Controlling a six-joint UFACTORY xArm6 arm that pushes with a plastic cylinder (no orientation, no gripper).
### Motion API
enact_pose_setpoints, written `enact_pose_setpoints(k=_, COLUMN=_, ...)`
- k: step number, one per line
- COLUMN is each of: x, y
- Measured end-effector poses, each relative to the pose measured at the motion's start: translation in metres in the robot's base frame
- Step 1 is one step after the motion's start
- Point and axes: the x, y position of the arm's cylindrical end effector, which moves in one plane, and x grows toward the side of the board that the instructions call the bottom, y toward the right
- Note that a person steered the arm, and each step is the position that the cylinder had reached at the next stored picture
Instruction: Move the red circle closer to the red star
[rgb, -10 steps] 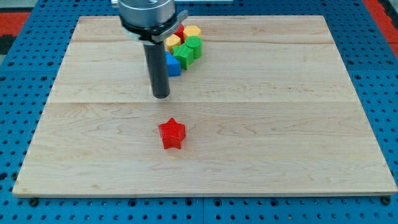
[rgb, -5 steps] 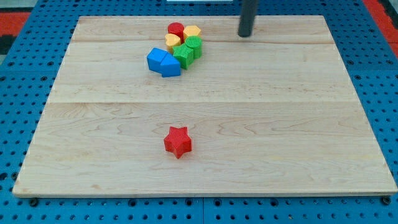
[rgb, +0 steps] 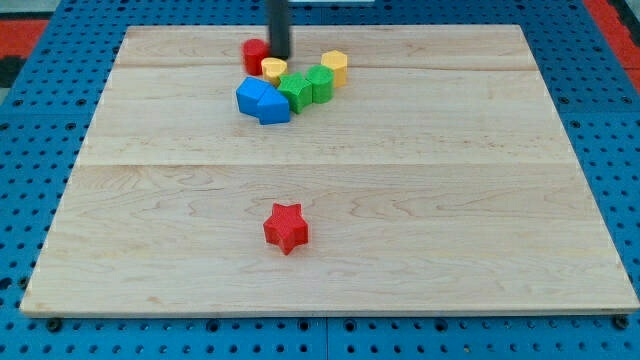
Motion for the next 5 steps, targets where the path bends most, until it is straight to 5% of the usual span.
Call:
enact_pose_setpoints(k=1, x=-0.002, y=-0.068)
enact_pose_setpoints(k=2, x=-0.049, y=-0.066)
enact_pose_setpoints(k=3, x=-0.012, y=-0.104)
enact_pose_setpoints(k=5, x=0.092, y=-0.063)
